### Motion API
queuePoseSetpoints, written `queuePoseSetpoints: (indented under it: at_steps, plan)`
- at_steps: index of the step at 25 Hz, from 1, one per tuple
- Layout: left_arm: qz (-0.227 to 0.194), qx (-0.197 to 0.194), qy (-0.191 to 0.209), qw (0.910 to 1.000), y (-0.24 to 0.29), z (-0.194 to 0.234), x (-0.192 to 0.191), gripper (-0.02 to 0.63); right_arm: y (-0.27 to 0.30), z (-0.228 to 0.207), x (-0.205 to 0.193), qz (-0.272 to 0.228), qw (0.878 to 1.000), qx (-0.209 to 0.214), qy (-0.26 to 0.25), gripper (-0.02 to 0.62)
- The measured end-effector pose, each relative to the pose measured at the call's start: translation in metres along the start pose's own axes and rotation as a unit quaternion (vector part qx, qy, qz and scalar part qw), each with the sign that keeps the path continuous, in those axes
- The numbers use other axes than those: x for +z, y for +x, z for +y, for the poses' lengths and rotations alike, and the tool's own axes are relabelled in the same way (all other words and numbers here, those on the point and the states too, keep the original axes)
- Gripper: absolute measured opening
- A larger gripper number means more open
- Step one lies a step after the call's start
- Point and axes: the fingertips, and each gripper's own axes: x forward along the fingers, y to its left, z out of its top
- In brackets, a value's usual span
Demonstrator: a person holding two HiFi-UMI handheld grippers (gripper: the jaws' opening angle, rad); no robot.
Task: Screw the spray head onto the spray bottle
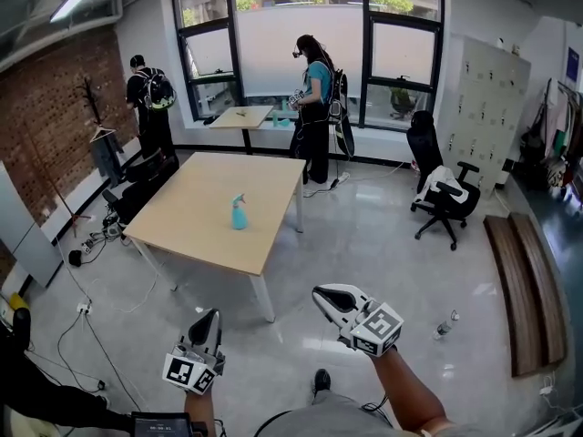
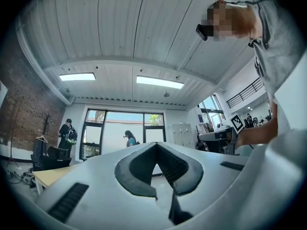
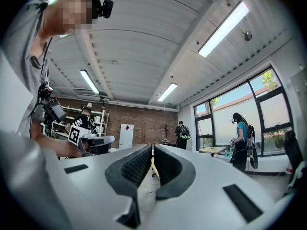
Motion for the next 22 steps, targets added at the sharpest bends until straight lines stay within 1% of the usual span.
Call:
queuePoseSetpoints:
  at_steps: [4, 7, 10, 14, 18, 22]
  plan:
    - [0.011, 0.009, 0.002, 0.9999, 0.016, 0.017, -0.012, 0.005, 0.026, -0.023, -0.01, 0.0, 1.0, 0.014, 0.008, 0.008]
    - [0.014, 0.02, 0.002, 0.9997, 0.036, 0.033, -0.028, 0.005, 0.046, -0.048, -0.025, -0.002, 1.0, 0.024, 0.012, 0.008]
    - [0.011, 0.028, -0.009, 0.9995, 0.074, 0.056, -0.043, 0.005, 0.07, -0.087, -0.027, -0.002, 1.0, 0.021, 0.015, 0.008]
    - [0.021, 0.038, -0.023, 0.9988, 0.129, 0.075, -0.064, 0.005, 0.092, -0.124, -0.044, 0.008, 0.998, 0.057, 0.032, 0.007]
    - [0.019, 0.038, -0.016, 0.999, 0.184, 0.096, -0.073, 0.005, 0.125, -0.171, -0.054, 0.01, 0.997, 0.074, 0.035, 0.008]
    - [0.033, 0.053, -0.014, 0.9979, 0.214, 0.12, -0.089, 0.005, 0.16, -0.208, -0.059, 0.01, 0.995, 0.089, 0.041, 0.008]
